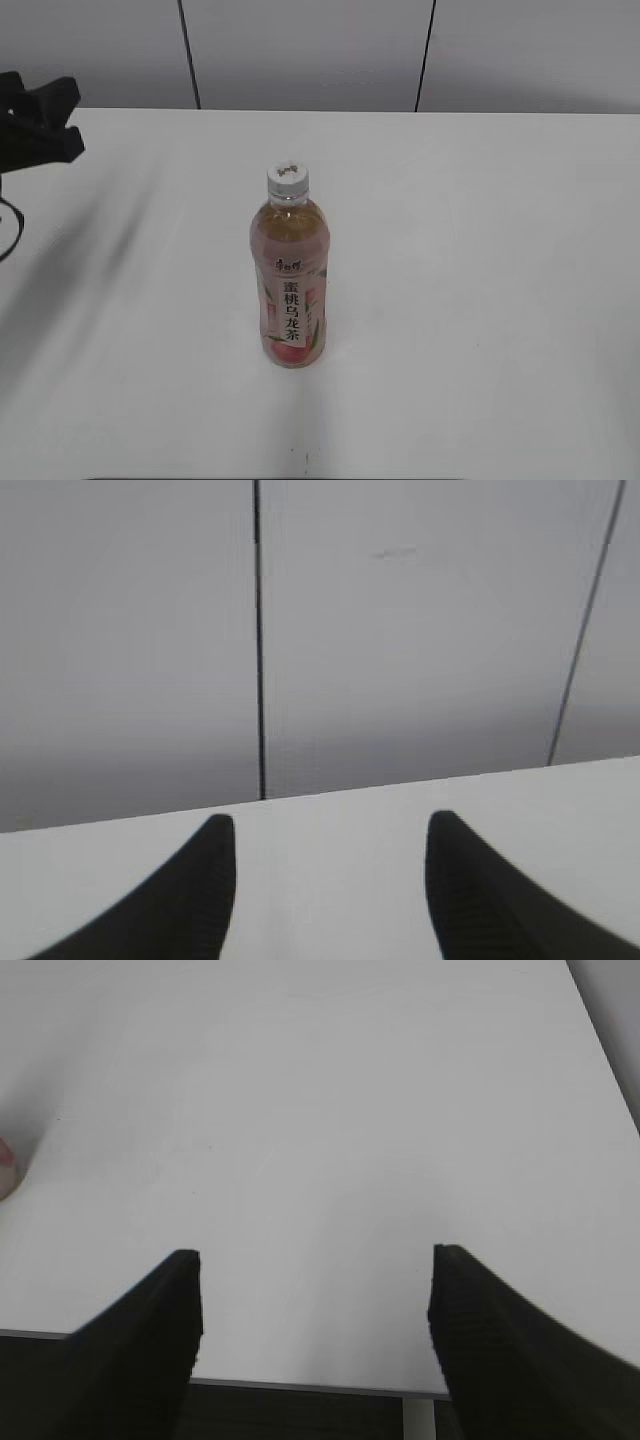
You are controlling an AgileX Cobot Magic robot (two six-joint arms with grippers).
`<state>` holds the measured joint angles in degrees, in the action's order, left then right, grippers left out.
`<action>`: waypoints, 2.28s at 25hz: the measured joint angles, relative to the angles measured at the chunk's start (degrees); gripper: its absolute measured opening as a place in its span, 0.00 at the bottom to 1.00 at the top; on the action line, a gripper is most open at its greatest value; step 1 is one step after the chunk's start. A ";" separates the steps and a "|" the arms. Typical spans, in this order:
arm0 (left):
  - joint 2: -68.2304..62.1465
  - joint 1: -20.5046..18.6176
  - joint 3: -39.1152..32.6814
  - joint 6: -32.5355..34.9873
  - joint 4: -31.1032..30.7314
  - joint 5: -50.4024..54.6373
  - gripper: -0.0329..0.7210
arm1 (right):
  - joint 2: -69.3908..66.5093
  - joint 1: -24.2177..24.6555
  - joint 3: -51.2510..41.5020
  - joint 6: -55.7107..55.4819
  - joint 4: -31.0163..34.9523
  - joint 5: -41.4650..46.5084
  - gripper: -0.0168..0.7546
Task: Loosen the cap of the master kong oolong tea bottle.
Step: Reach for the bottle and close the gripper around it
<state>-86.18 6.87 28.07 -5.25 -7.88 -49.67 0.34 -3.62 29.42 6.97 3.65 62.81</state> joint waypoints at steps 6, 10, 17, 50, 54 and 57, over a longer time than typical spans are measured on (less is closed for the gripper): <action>-0.58 1.03 -11.70 -0.18 -4.23 -16.99 0.54 | 0.00 0.00 0.00 0.00 0.00 0.00 0.72; -0.58 1.05 -17.15 -0.58 -6.27 -18.77 0.54 | 0.00 0.00 0.00 0.00 0.00 0.00 0.72; -0.62 1.05 -18.04 -2.74 -21.59 -19.18 0.54 | 0.00 0.00 0.00 0.00 0.00 0.00 0.72; -15.97 3.52 -7.27 -14.98 -51.78 -19.60 0.83 | 0.00 0.00 0.00 0.00 0.00 0.00 0.72; -18.00 7.11 -4.14 -15.03 -51.39 -19.60 0.83 | 0.00 0.00 0.00 0.00 0.00 0.00 0.72; -18.43 8.87 -2.40 -15.07 -50.51 -19.66 0.83 | 0.00 0.00 0.00 0.00 0.00 0.00 0.72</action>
<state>-104.61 15.74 25.67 -20.32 -58.39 -69.33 0.34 -3.62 29.42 6.97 3.65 62.81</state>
